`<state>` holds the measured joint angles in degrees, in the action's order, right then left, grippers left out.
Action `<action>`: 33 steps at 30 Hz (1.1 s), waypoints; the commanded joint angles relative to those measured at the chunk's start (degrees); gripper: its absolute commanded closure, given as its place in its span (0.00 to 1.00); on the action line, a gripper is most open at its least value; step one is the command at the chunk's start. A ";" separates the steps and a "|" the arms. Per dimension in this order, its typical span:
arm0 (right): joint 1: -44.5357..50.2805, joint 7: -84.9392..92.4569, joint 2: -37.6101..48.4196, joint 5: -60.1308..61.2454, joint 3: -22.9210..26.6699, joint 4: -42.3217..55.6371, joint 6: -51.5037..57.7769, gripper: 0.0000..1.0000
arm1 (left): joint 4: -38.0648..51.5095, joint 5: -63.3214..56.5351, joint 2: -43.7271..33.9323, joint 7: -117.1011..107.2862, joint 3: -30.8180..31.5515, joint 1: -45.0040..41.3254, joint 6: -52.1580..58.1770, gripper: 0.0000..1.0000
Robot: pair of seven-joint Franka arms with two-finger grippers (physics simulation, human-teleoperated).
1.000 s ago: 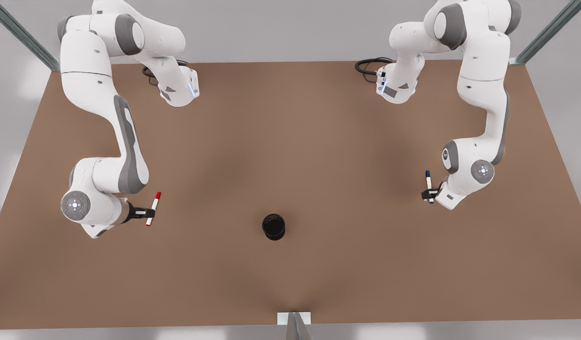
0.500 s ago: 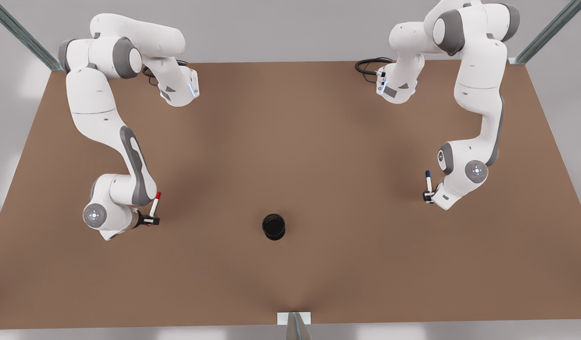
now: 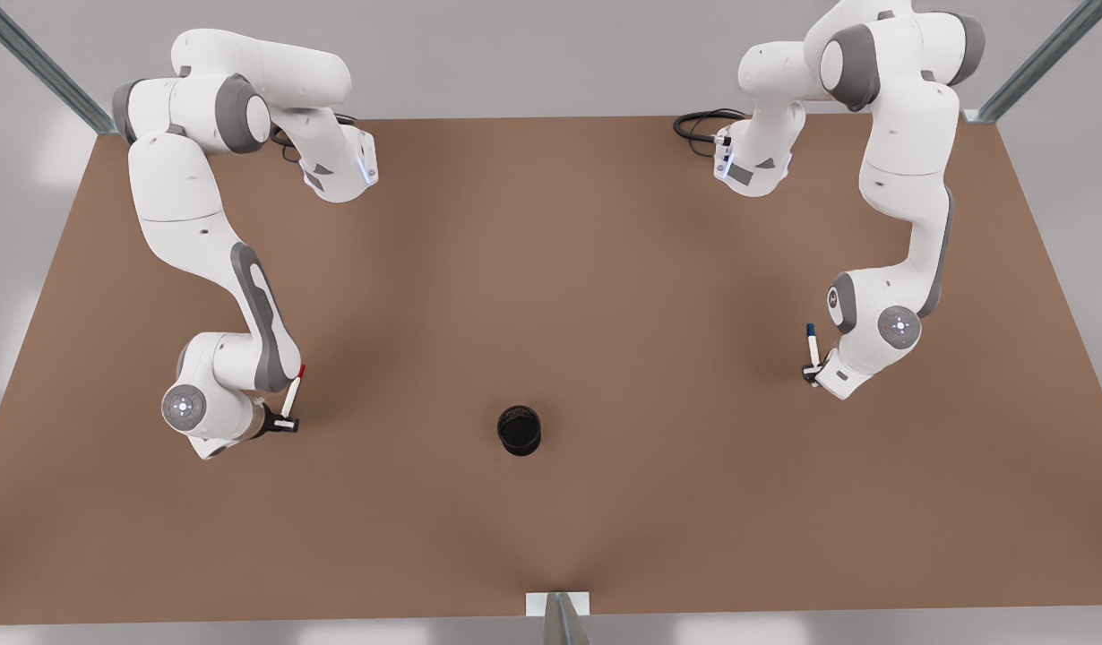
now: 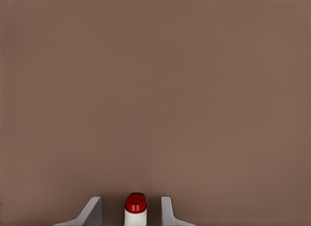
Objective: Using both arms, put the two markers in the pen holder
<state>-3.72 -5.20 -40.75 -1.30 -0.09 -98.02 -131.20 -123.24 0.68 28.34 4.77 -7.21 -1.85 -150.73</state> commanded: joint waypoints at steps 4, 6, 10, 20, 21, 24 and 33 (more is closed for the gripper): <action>-0.23 0.63 1.02 0.07 0.00 -1.56 0.34 0.43 | 0.02 0.02 -0.04 0.59 0.00 0.00 -0.09 0.74; -2.52 0.72 1.20 0.07 -2.28 -2.08 0.34 0.43 | 0.11 0.02 -0.12 0.24 0.00 -0.09 -0.01 0.77; -3.05 1.24 1.81 0.07 -2.72 -3.75 0.16 0.45 | 7.48 0.02 -1.53 -2.75 0.17 -0.87 10.79 0.79; -3.05 1.24 3.22 -0.01 -2.72 -5.69 -0.28 0.69 | 28.50 -0.77 -2.50 -10.13 1.49 -4.74 44.38 0.79; -3.05 1.24 3.22 -0.01 -2.72 -5.69 -0.28 0.72 | 29.72 -0.77 -3.55 -12.24 2.11 -5.97 47.10 0.79; -3.05 1.24 3.40 -0.01 -2.72 -5.69 -0.19 0.76 | 35.97 0.98 -4.17 -21.73 2.37 -12.03 56.24 0.79; -2.43 0.63 11.39 -0.28 -6.42 2.22 9.65 0.76 | 44.76 15.93 -0.57 -55.57 2.37 -26.45 26.37 0.79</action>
<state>-6.19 -3.43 -29.76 -0.94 -6.36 -96.94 -126.91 -78.59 13.28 27.20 -17.99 -4.81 -27.35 -110.42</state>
